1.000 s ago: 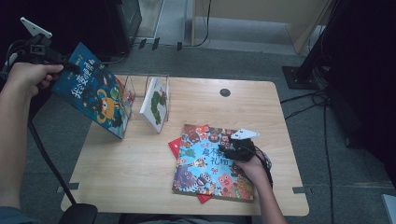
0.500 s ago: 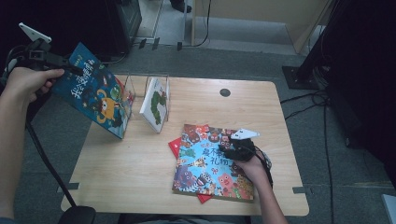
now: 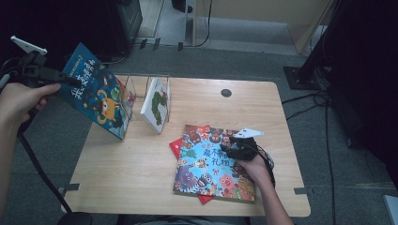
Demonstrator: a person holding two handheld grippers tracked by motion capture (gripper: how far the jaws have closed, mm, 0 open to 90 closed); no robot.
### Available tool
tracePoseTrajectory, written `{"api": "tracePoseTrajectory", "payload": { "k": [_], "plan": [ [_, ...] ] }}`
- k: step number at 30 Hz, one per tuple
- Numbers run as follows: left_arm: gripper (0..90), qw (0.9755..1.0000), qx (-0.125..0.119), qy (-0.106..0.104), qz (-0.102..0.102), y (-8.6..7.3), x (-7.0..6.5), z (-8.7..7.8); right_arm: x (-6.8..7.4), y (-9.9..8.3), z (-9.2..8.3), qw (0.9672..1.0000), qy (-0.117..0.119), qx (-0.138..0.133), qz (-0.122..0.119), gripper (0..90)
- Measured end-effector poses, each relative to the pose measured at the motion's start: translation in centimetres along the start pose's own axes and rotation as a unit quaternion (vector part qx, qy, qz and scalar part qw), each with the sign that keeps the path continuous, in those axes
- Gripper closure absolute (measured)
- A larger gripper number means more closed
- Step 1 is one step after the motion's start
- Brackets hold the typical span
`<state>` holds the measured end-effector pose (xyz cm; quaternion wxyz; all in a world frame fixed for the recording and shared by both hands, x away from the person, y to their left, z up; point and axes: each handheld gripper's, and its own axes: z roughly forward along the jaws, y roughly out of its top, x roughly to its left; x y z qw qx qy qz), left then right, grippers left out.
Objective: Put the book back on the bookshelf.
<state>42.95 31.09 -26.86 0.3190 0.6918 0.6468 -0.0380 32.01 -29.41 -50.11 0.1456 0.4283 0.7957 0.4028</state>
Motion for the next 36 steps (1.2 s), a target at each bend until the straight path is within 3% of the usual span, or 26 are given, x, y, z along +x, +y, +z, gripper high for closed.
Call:
{"api": "tracePoseTrajectory", "payload": {
  "k": [7,10,12,15,24,29,36],
  "plan": [
    [46.6,0.9999,-0.009,0.0,0.007,-2.7,-0.2,-0.2,-0.6,0.4,-0.7,0.9997,-0.006,-0.021,-0.01,45.3],
    [46.4,0.9999,-0.009,0.007,0.01,-3.7,-0.3,-0.2,-0.9,0.6,-0.8,0.9998,-0.009,-0.007,-0.016,45.2],
    [46.4,0.9999,-0.011,0.002,0.01,-4.5,-0.4,-0.2,-1.1,0.7,-0.9,0.9998,-0.007,-0.009,-0.016,45.3],
    [46.1,0.9997,-0.011,0.012,0.019,-5.7,-0.7,-0.2,-1.3,0.9,-0.9,0.9998,-0.009,-0.011,-0.017,45.2],
    [45.4,0.9989,-0.026,0.002,0.038,-9.0,-1.9,0.2,-1.4,1.2,-0.5,0.9996,-0.006,-0.009,-0.026,46.4],
    [45.0,0.9981,-0.028,0.005,0.055,-10.3,-2.9,1.0,-1.4,1.1,-0.4,0.9997,-0.002,-0.009,-0.023,48.0],
    [44.5,0.9969,-0.022,-0.014,0.074,-11.4,-4.1,3.5,-1.4,0.9,-0.7,0.9998,-0.003,-0.008,-0.018,49.0]
  ]
}}
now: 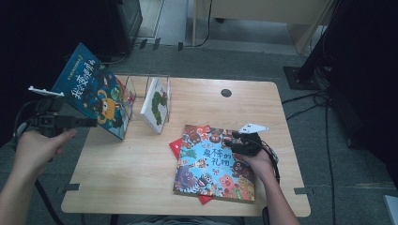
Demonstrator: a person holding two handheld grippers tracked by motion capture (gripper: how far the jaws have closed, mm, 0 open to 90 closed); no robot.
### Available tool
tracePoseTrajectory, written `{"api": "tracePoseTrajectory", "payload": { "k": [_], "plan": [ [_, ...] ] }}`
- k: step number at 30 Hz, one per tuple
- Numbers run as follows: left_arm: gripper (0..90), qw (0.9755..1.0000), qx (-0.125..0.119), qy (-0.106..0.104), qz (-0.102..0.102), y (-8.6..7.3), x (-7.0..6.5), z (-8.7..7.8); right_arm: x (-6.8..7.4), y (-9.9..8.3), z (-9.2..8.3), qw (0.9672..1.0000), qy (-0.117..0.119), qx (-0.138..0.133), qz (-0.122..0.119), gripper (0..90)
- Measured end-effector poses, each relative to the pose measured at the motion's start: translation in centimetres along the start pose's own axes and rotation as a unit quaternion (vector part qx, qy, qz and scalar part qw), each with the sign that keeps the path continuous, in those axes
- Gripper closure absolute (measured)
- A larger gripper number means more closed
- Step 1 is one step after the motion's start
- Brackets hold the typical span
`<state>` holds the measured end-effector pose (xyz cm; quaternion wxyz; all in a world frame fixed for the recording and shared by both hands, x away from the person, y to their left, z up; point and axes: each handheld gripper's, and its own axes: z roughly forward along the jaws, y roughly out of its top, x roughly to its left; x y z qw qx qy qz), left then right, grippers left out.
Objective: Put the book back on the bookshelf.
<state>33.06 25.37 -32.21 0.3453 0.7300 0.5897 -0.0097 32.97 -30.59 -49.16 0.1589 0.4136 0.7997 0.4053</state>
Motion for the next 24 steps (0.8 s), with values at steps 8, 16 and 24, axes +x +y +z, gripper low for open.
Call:
{"api": "tracePoseTrajectory", "payload": {
  "k": [8,16,24],
  "plan": [
    [44.6,0.9995,0.011,0.005,0.028,-0.5,-1.2,3.0,0.1,-0.4,-0.4,1.0,-0.007,-0.003,-0.001,50.0],
    [44.6,0.9985,0.023,-0.011,0.049,-1.1,-2.6,6.2,0.0,-0.9,-1.1,0.9997,-0.003,-0.017,0.017,50.9],
    [44.7,0.9961,0.04,-0.029,0.073,-1.2,-3.9,9.5,-0.1,-1.6,-1.9,0.9995,-0.013,-0.014,0.024,51.8]
  ]
}}
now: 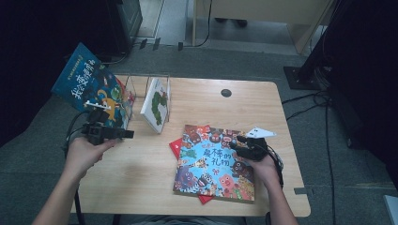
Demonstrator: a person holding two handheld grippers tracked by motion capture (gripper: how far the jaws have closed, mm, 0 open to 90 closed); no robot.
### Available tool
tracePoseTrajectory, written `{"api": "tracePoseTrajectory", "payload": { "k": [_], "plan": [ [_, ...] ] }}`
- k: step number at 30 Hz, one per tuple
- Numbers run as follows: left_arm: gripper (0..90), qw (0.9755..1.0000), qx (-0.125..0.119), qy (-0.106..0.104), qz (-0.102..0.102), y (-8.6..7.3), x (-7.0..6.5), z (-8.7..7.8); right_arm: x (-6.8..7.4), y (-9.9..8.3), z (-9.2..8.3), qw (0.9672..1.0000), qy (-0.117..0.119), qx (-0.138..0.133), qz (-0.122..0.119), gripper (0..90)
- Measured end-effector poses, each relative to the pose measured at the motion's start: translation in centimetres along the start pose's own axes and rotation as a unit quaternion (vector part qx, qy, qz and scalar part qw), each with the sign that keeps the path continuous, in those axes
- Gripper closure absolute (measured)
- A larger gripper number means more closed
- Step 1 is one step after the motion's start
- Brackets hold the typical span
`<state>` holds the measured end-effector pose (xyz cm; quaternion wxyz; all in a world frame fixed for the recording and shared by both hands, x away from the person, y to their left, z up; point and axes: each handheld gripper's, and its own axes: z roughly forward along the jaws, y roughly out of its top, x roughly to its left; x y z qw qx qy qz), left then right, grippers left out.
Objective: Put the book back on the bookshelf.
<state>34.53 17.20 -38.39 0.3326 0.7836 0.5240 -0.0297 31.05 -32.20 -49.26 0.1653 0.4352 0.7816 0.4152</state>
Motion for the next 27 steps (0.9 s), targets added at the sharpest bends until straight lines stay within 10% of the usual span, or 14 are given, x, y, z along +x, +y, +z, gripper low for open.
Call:
{"api": "tracePoseTrajectory", "payload": {
  "k": [16,27],
  "plan": [
    [66.0,0.9975,0.037,-0.023,0.057,0.3,-2.2,5.9,-0.4,-1.9,-1.6,0.9997,-0.022,-0.004,0.009,54.1],
    [90.0,0.9947,0.012,-0.05,0.089,0.0,-3.1,8.6,-0.7,-3.2,-2.6,0.9991,-0.04,0.006,0.016,67.4]
  ]
}}
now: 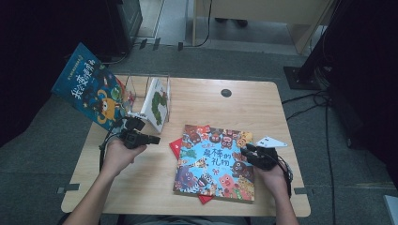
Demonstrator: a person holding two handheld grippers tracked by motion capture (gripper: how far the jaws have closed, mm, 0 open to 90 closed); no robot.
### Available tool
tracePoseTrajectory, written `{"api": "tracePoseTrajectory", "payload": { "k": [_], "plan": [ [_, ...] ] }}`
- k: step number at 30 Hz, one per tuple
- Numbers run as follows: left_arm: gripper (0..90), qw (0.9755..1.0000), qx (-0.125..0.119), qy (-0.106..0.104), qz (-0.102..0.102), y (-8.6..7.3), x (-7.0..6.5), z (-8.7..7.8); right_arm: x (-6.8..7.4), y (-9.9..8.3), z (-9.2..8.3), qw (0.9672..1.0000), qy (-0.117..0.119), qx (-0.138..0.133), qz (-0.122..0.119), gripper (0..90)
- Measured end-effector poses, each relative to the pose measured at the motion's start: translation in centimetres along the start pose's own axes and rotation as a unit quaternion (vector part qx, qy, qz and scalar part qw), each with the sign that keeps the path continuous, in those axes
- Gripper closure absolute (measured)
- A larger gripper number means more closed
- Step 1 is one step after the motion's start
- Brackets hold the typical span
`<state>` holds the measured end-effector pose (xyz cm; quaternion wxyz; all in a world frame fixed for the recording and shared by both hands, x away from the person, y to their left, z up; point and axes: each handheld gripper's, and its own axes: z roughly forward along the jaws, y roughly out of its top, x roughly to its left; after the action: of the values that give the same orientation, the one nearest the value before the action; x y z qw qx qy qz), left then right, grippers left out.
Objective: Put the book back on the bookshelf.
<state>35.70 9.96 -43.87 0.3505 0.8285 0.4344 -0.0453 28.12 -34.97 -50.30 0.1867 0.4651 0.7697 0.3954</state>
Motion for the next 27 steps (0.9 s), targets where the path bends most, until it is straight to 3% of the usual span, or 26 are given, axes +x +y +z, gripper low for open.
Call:
{"api": "tracePoseTrajectory", "payload": {
  "k": [6,12,14,16,19,22,27],
  "plan": [
    [90.0,1.0,0.005,-0.003,0.001,-0.1,0.0,0.9,-0.5,-0.5,-0.6,0.9998,-0.012,0.001,0.013,79.2],
    [90.0,0.9999,0.007,-0.01,0.005,-0.2,-0.2,1.7,-1.4,-0.9,-1.4,0.9973,-0.062,0.006,0.04,86.5],
    [90.0,0.9998,0.011,-0.014,0.004,-0.3,-0.3,2.0,-1.6,-1.1,-1.4,0.9969,-0.06,0.016,0.05,86.5],
    [90.0,0.9998,0.01,-0.018,0.002,-0.5,-0.5,2.4,-1.4,-1.3,-1.1,0.9969,-0.059,0.029,0.043,89.5],
    [90.0,0.9995,0.017,-0.027,0.001,-0.9,-0.9,3.1,-1.2,-1.3,-1.0,0.9963,-0.067,0.03,0.044,90.0],
    [90.0,0.9993,0.03,-0.023,0.009,-1.2,-1.5,3.8,-1.1,-1.2,-1.0,0.996,-0.07,0.032,0.045,90.0],
    [90.0,0.9992,0.03,-0.024,0.008,-1.5,-2.1,4.7,-1.1,-1.1,-0.8,0.9958,-0.068,0.028,0.055,90.0]
  ]
}}
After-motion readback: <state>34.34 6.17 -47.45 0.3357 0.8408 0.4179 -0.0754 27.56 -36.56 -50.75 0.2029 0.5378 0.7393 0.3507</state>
